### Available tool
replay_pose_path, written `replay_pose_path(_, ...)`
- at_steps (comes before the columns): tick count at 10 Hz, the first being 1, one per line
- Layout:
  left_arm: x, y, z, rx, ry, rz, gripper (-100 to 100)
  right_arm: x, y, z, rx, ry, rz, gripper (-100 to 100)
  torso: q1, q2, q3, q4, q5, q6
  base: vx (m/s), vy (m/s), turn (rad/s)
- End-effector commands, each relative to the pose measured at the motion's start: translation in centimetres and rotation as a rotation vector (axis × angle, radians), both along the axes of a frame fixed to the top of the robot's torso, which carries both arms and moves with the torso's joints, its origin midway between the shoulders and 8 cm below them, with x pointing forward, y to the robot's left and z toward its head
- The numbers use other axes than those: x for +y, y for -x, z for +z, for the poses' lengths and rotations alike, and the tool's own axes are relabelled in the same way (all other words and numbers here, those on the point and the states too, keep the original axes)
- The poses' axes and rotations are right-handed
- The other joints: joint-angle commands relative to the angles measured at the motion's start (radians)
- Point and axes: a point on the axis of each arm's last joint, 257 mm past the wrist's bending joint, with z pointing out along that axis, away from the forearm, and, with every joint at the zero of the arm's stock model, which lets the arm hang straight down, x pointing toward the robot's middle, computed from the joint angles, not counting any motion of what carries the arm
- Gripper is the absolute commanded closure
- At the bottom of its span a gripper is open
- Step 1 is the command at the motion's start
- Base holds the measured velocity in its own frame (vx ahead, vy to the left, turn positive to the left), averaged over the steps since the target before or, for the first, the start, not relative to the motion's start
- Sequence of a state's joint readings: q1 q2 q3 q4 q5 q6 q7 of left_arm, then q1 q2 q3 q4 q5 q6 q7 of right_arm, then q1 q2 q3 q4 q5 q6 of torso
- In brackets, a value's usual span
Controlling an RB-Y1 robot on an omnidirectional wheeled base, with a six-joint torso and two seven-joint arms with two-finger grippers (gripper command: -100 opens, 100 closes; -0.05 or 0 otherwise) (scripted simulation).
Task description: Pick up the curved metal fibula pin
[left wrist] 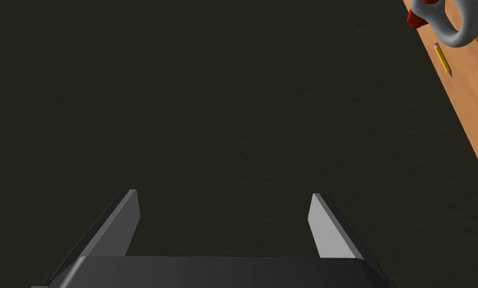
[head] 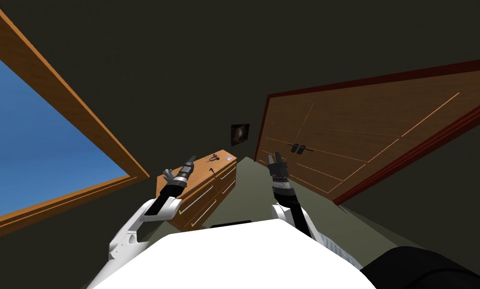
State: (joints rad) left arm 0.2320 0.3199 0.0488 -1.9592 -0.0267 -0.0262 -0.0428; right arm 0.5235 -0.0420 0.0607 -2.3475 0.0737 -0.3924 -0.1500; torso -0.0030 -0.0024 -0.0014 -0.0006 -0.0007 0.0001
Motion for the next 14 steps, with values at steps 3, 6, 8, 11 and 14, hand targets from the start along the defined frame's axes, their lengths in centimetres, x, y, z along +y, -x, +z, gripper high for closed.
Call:
replay_pose_path(3, 1.3, -1.6, -4.4, 0.125, -0.063, 0.029, -100, 0.0, 0.0, 0.0, 0.0, 0.0, 0.0, 0, 0.0, -0.001, 0.0, 0.0, 0.0, 0.0, 0.037, -0.047, -0.058)
replay_pose_path(6, 2.4, -2.3, -7.9, 0.221, -0.122, 0.05, -100, 0.0, 0.0, 0.0, 0.0, 0.0, 0.0, 0, 0.001, 0.0, 0.0, 0.0, 0.0, 0.0, 0.031, -0.028, -0.05)
replay_pose_path(8, 3.4, -2.8, -10.9, 0.305, -0.187, 0.067, -100, 0.0, 0.0, 0.0, 0.0, 0.0, 0.0, 0, 0.001, -0.001, 0.0, 0.0, 0.0, 0.0, 0.051, -0.038, -0.107)
replay_pose_path(11, 4.9, -2.7, -14.7, 0.407, -0.257, 0.09, -100, 0.0, 0.0, 0.0, 0.0, 0.0, 0.0, 0, 0.001, 0.0, 0.0, 0.0, 0.0, 0.0, 0.041, -0.026, -0.062)
replay_pose_path(14, 6.2, -2.4, -17.9, 0.495, -0.329, 0.106, -100, 0.0, 0.0, 0.0, 0.0, 0.0, 0.0, 0, 0.001, -0.001, 0.0, 0.0, 0.0, -0.001, 0.048, -0.025, -0.073)
